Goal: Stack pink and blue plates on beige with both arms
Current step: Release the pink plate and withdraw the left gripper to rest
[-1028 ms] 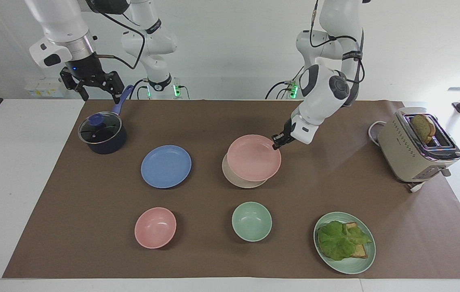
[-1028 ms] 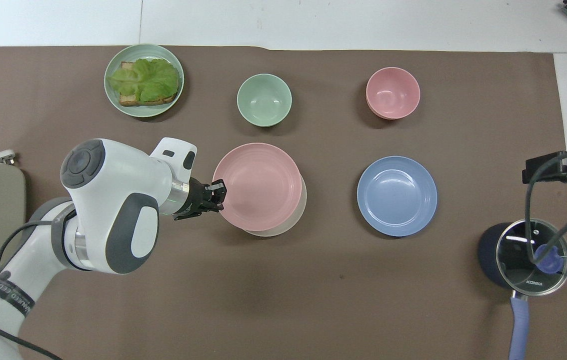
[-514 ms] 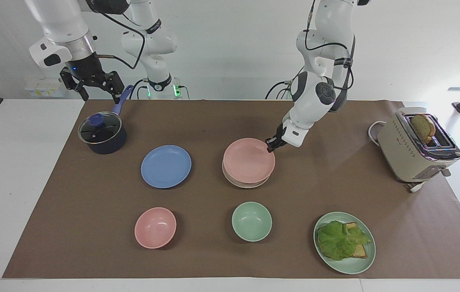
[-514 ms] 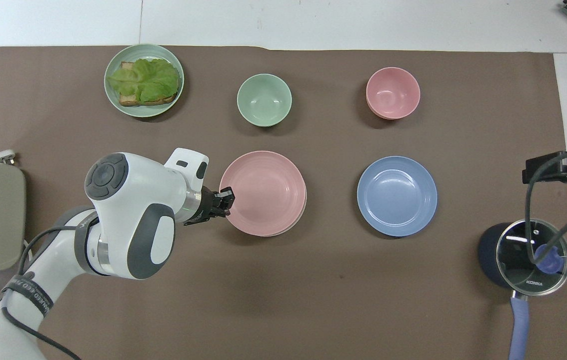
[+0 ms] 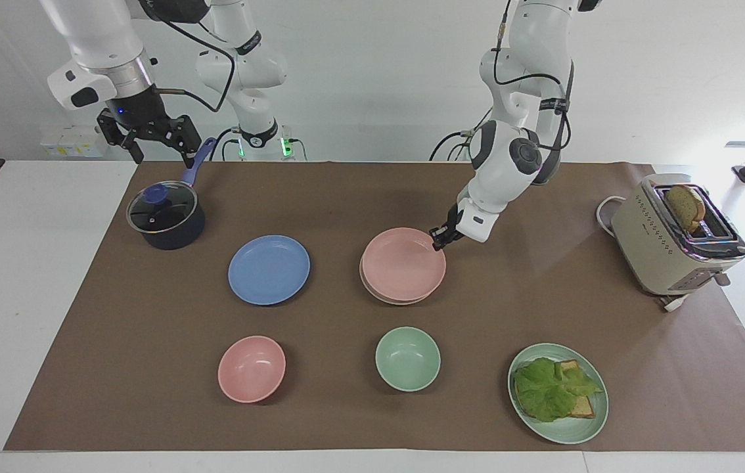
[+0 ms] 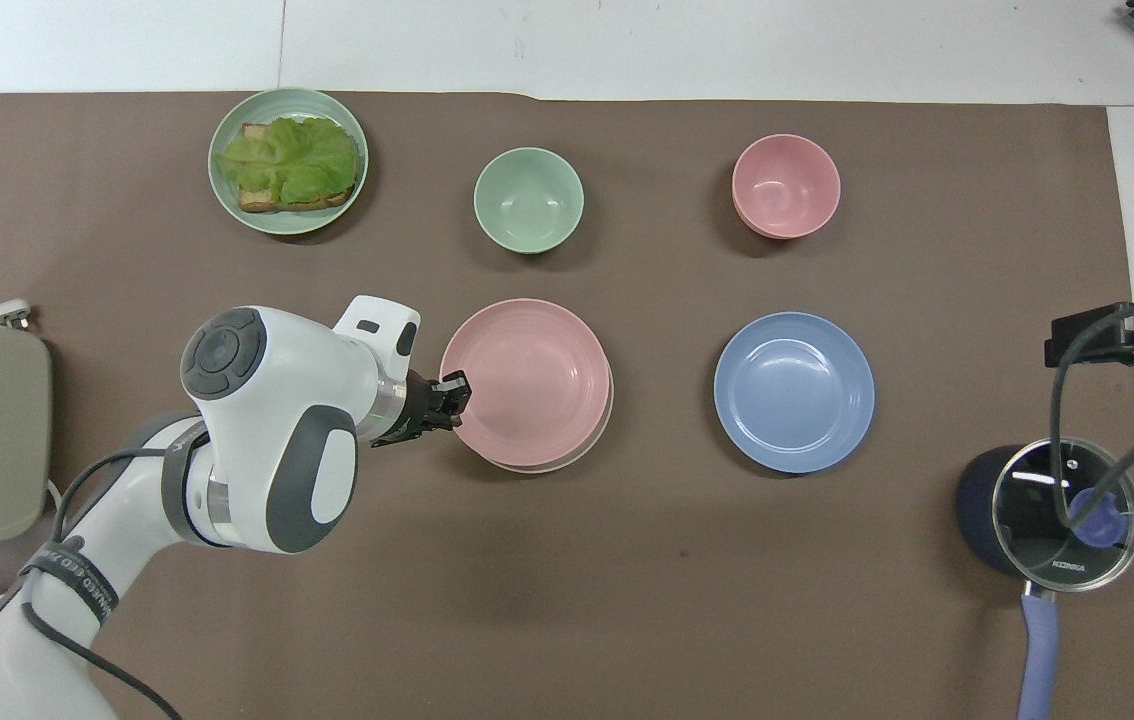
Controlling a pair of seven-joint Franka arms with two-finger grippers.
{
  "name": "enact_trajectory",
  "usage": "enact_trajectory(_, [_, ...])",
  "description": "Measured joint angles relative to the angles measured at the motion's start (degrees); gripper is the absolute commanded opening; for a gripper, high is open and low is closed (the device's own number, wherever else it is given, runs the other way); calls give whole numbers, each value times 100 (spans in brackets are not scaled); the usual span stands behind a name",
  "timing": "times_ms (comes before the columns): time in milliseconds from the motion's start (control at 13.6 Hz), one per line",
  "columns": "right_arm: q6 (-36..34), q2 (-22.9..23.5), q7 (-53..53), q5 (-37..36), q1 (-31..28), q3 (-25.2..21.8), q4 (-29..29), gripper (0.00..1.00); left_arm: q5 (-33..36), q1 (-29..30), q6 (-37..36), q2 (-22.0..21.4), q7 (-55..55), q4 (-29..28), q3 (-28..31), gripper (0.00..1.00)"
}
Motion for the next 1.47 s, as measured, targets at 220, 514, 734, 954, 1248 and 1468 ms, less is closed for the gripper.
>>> enact_trajectory(220, [0, 0, 0, 0, 0, 0, 0, 100, 0, 0, 81, 46, 1, 1, 0, 69])
enact_trajectory(514, [0, 0, 0, 0, 0, 0, 0, 100, 0, 0, 121, 46, 7, 15, 10, 100])
enact_trajectory(734, [0, 0, 0, 0, 0, 0, 0, 100, 3, 1, 109, 43, 13, 117, 45, 100])
enact_trajectory(954, [0, 0, -3, 0, 0, 1, 0, 100, 546, 220, -616, -48, 23, 607, 165, 100])
enact_trajectory(1248, [95, 0, -131, 76, -8, -12, -8, 100, 1326, 1226, -2242, -324, 803, 1684, 220, 100])
enact_trajectory(1468, [243, 2, -182, 131, -55, -85, -77, 100, 1719, 1960, -3042, -530, 1837, 2238, 248, 100])
